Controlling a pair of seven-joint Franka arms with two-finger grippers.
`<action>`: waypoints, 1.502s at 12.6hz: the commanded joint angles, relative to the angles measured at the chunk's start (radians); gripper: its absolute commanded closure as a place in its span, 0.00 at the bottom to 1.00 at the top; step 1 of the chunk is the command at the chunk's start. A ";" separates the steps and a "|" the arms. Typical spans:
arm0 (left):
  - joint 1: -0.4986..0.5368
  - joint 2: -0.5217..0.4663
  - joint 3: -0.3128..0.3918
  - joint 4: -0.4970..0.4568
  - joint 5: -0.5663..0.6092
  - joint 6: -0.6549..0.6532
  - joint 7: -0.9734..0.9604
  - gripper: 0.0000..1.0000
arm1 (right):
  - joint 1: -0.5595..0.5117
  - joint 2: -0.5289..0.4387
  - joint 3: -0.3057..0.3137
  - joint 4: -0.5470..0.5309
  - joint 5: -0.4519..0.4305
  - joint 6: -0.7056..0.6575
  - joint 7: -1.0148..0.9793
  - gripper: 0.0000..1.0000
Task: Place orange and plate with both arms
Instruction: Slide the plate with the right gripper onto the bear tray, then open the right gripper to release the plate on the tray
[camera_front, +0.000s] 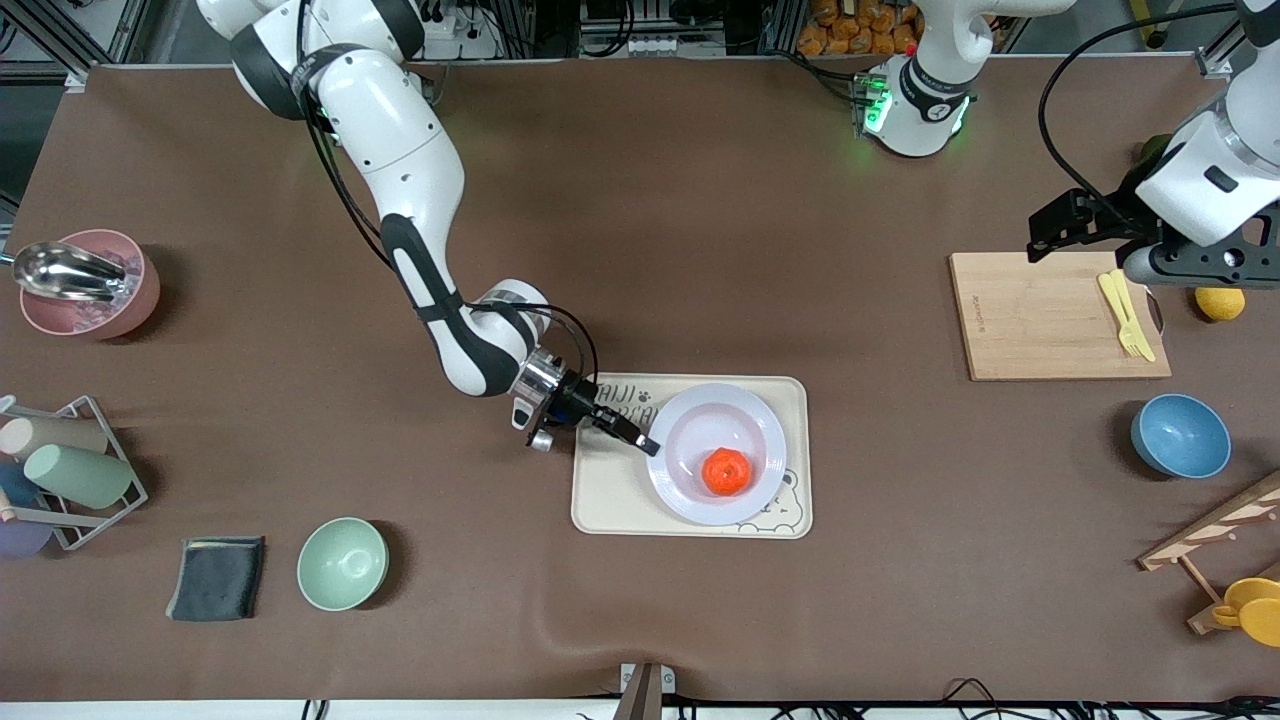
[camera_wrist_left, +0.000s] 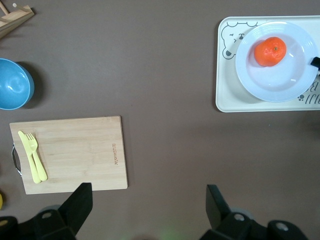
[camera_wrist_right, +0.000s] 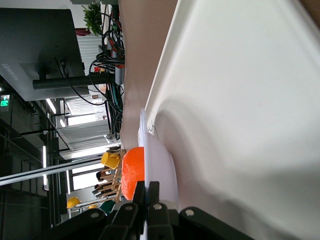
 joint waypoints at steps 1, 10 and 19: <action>0.005 0.005 0.002 0.014 -0.015 0.003 0.016 0.00 | -0.010 0.012 0.005 0.031 0.008 0.010 -0.024 1.00; 0.003 0.003 0.002 0.016 -0.012 0.003 0.016 0.00 | -0.033 0.004 0.005 0.028 -0.071 0.096 0.010 0.48; 0.003 -0.020 0.004 0.014 -0.020 0.004 -0.006 0.00 | -0.119 -0.121 -0.011 0.028 -1.053 0.043 1.019 0.40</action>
